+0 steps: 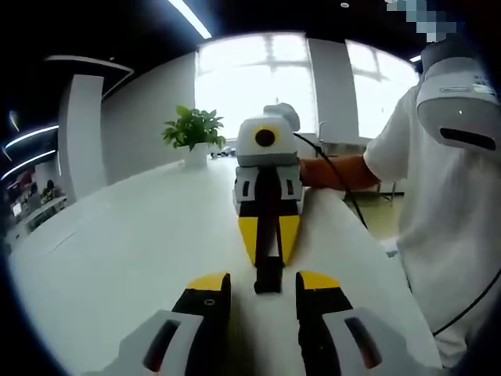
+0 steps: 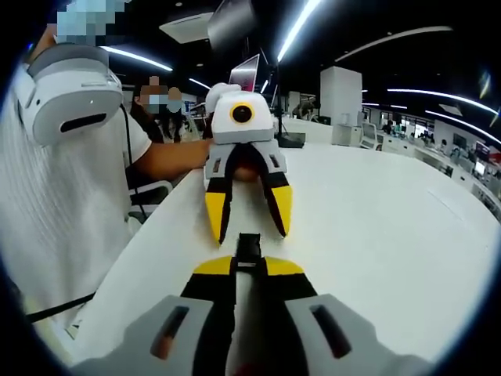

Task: Snap the two parts of the plastic buckle together until the buckle closes and remains connected.

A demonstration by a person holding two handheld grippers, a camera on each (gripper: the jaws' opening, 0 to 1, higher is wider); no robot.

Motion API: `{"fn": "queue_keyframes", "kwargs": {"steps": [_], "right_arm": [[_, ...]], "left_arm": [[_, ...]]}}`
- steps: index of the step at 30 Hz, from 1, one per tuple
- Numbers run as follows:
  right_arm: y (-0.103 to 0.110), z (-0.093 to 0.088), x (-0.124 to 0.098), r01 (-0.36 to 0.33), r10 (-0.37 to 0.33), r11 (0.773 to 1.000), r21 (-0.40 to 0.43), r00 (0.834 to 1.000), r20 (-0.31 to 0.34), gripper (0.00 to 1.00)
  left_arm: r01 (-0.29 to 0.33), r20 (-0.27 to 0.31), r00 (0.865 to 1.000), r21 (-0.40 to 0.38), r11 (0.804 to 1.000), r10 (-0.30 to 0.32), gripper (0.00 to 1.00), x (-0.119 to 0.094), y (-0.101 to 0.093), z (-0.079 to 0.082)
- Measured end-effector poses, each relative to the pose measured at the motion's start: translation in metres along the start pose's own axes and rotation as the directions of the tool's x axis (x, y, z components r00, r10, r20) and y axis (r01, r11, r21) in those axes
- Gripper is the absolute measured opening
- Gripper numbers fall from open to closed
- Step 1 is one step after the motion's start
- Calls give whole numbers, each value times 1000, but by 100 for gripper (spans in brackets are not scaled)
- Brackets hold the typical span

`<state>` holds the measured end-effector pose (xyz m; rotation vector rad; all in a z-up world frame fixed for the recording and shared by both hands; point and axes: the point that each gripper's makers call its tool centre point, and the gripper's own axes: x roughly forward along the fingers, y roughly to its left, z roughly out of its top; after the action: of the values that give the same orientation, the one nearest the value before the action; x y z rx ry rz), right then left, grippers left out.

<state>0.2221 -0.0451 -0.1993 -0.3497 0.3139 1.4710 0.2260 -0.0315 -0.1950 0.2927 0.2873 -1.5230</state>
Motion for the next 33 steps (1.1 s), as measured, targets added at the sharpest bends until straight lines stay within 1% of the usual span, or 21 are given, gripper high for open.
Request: {"fn": "queue_keyframes", "kwargs": {"steps": [6, 7, 9, 10, 14, 16, 20, 25, 27, 28, 33], "right_arm": [[-3, -1, -1, 3, -3, 1000, 5, 1000, -3, 11], [-3, -1, -1, 3, -3, 1000, 4, 1000, -4, 11], [-6, -1, -2, 12, -12, 1000, 0, 1000, -7, 11], [-7, -1, -2, 14, -14, 1000, 1, 1000, -8, 11], [-14, -2, -4, 11, -11, 1000, 8, 1000, -13, 11], [-20, -3, -4, 16, -16, 1000, 8, 1000, -23, 11], [-31, -5, -4, 16, -15, 1000, 10, 999, -34, 11], [-44, -6, -3, 19, -19, 1000, 10, 999, -47, 11], [-48, -6, -3, 16, -15, 1000, 10, 999, -51, 11], [-51, -6, -3, 12, -12, 1000, 9, 998, -57, 11], [-59, -7, -1, -15, 16, 1000, 17, 998, -65, 11]], "left_arm": [[-47, 30, 998, -16, 999, 47, 33, -6, 11, 7], [-55, 38, 998, -28, 998, 56, 34, -8, 12, 9], [-71, 65, 995, -25, 997, 73, 40, -10, 15, 14], [-79, 70, 994, -30, 996, 80, 40, -11, 16, 15], [-119, 81, 989, -41, 992, 121, 39, -16, 24, 18], [-139, 85, 986, -57, 989, 144, 39, -18, 29, 18], [-168, 85, 981, -59, 984, 172, 39, -20, 34, 18], [-224, 72, 970, -85, 971, 231, 39, -25, 47, 15], [-236, 68, 968, -87, 968, 242, 39, -26, 49, 14], [-263, 58, 962, -86, 961, 268, 39, -27, 54, 12], [-333, 41, 941, -90, 939, 337, 38, -32, 67, 9]]}}
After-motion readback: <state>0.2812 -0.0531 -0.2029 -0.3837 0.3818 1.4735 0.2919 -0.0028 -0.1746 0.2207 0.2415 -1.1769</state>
